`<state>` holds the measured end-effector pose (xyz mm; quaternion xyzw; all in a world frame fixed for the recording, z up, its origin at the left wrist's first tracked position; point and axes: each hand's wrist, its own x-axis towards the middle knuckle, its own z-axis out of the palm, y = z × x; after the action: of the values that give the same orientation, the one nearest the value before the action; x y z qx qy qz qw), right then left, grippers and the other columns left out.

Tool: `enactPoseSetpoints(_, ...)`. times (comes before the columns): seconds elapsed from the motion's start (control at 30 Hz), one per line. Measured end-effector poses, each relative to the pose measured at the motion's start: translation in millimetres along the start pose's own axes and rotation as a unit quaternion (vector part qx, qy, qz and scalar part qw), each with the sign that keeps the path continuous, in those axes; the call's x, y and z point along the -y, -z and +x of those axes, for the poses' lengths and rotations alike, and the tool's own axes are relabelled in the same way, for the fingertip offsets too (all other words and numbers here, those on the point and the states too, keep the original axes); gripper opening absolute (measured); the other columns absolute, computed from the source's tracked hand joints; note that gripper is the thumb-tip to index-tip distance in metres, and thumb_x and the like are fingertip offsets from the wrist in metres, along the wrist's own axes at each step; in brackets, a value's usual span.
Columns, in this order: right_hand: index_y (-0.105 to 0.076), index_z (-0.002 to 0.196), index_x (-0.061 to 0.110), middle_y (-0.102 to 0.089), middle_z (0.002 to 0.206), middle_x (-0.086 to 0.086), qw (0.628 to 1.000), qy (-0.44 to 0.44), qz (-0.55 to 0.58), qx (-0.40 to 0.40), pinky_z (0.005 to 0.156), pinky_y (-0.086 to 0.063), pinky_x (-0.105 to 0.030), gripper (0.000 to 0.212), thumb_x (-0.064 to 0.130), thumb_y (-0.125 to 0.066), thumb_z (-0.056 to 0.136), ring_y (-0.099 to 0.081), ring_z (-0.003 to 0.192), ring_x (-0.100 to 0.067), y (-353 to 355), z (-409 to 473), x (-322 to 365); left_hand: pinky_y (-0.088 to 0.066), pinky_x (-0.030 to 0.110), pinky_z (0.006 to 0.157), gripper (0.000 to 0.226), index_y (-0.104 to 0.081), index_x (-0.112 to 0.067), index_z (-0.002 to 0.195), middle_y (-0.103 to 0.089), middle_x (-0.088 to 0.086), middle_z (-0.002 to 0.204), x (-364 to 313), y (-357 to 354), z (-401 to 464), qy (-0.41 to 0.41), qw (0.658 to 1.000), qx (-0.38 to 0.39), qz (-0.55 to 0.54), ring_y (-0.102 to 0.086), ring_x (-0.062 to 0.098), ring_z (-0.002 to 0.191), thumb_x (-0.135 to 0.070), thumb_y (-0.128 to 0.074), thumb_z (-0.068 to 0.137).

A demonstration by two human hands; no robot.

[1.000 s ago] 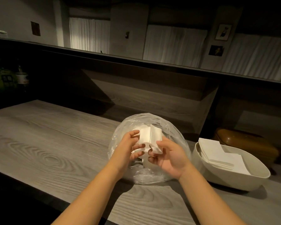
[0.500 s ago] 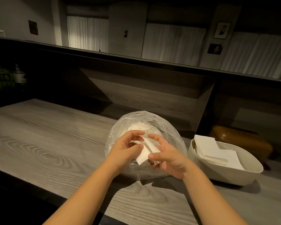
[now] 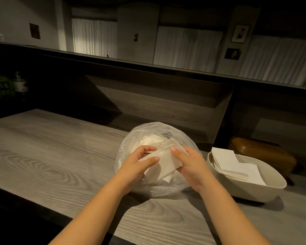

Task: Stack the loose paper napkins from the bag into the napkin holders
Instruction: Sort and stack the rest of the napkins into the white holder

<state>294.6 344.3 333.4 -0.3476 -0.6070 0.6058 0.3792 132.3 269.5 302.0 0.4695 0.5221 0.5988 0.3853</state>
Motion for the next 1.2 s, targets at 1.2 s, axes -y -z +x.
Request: enactPoseSetpoints(1.2, -0.070, 0.094, 0.018, -0.072, 0.093, 0.000, 0.995, 0.055, -0.005, -0.088, 0.087, -0.058, -0.041, 0.015, 0.031, -0.072, 0.086, -0.069, 0.093, -0.020, -15, -5, 4, -0.059, 0.033, 0.071, 0.040, -0.068, -0.013, 0.119, -0.071, 0.015, 0.112, -13, -7, -8, 0.081, 0.978, 0.087, -0.169, -0.070, 0.025, 0.094, -0.026, -0.067, 0.081)
